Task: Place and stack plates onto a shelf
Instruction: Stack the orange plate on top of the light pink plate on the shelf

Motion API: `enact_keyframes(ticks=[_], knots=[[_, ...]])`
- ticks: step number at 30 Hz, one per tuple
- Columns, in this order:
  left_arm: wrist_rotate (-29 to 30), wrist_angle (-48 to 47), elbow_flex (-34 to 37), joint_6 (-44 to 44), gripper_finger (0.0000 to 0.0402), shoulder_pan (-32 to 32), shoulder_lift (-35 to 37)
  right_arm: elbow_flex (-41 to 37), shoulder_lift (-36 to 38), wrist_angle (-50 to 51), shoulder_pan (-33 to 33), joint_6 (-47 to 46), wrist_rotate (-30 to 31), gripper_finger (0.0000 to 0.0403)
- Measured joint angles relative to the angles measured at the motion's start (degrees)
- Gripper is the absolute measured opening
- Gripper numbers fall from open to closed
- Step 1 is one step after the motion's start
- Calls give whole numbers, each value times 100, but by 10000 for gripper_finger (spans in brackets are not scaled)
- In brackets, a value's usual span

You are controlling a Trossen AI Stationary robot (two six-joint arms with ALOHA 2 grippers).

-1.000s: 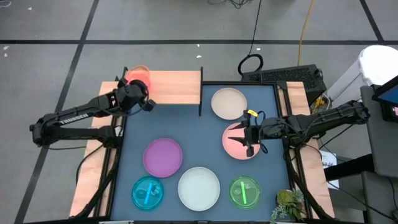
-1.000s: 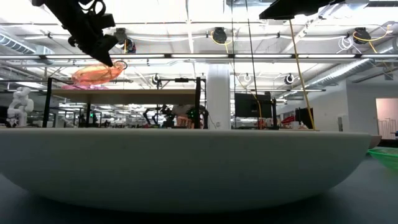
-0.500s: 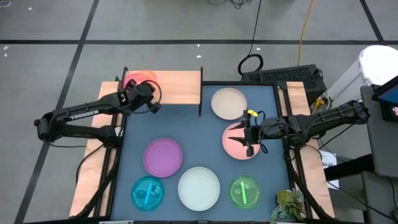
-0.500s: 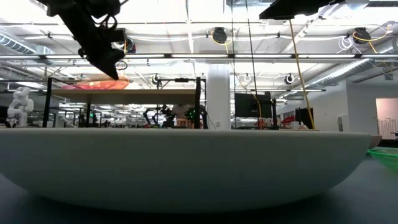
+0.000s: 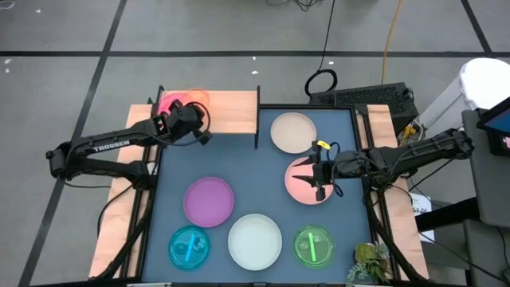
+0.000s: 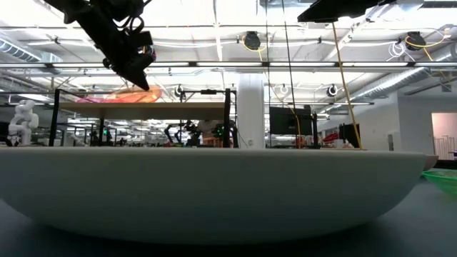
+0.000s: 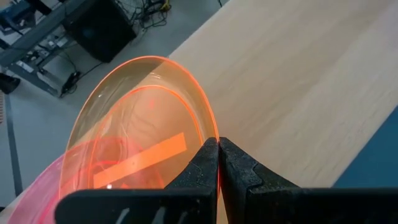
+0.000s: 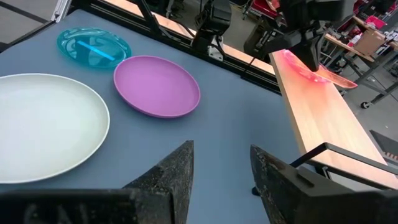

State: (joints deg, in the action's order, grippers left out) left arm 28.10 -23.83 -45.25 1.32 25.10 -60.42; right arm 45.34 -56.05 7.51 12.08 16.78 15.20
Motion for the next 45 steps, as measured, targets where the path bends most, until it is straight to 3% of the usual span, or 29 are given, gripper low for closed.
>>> enact_keyframes(ticks=[11,22,30,45], knots=[[51,6,0,313,5,-66,160,0,0,2,0,0,0,139],[648,-644,0,312,5,38,474,0,0,2,-2,0,0,139],[656,-1058,0,304,5,296,457,0,0,2,-2,0,2,139],[331,-971,0,262,5,299,457,0,0,-2,-2,-2,2,139]])
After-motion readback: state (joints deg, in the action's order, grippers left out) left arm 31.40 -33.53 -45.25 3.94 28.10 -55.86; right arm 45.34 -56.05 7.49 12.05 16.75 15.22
